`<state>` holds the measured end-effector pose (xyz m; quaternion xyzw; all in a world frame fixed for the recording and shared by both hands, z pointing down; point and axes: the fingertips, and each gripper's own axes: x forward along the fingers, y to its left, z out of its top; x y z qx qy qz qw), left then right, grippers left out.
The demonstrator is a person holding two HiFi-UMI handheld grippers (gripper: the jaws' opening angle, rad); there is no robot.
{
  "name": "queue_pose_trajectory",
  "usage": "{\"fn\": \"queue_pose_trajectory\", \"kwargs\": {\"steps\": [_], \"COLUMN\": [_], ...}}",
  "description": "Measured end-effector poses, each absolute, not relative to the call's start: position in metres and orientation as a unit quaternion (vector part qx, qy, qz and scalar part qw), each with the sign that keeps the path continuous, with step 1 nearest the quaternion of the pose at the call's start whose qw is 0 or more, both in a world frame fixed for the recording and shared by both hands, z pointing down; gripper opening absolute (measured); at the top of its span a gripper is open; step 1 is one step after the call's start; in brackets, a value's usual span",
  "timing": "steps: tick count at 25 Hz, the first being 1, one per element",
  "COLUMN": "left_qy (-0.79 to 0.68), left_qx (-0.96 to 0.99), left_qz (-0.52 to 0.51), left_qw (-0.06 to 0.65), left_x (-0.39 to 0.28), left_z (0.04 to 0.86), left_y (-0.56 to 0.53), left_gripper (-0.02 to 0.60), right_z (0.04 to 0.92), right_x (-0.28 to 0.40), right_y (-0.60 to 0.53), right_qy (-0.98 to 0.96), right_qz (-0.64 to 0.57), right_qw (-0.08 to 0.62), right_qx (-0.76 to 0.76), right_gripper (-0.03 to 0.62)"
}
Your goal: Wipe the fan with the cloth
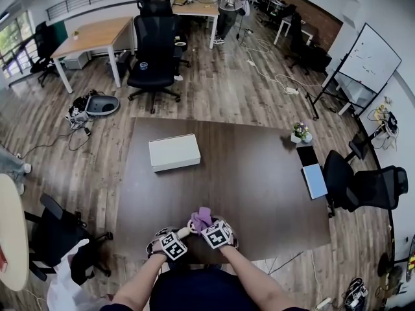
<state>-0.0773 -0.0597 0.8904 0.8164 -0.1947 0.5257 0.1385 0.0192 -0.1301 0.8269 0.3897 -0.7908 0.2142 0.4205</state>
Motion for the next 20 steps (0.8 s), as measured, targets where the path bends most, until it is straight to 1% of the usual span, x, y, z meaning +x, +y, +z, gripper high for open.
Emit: {"fn": "queue_pose_trajectory", "kwargs": {"steps": [4, 7, 14, 20], "left_qy": [-0.194, -0.192, -0.193, -0.193], "left_qx": [0.816, 0.816, 0.815, 0.814], "left_qz": [0.525, 0.525, 0.526, 0.525], "left_qw": [0.144, 0.148, 0.152, 0.156], "left_x": [-0.078, -0.078, -0.077, -0.078], "left_z": [0.89, 0.89, 0.892, 0.89], "left_y": [-0.06, -0.059, -0.06, -0.06], "left_gripper": [0.192, 0.192, 0.192, 0.192], "right_z": [0.834, 0.833, 0.824, 0.827], "right_x": [0.035, 0.033, -0.006, -0.055], "right_y": [-0.126, -0.121, -0.098, -0.063], "right_qy": [-0.774, -0.778, -0.812, -0.844], "right_qz": [0.241, 0.239, 0.171, 0.175], "right_qw": [0.425, 0.427, 0.451, 0.453], "right_qx": [0.402, 0.395, 0.33, 0.229], "right_gripper": [0.12, 0.12, 0.118, 0.118]}}
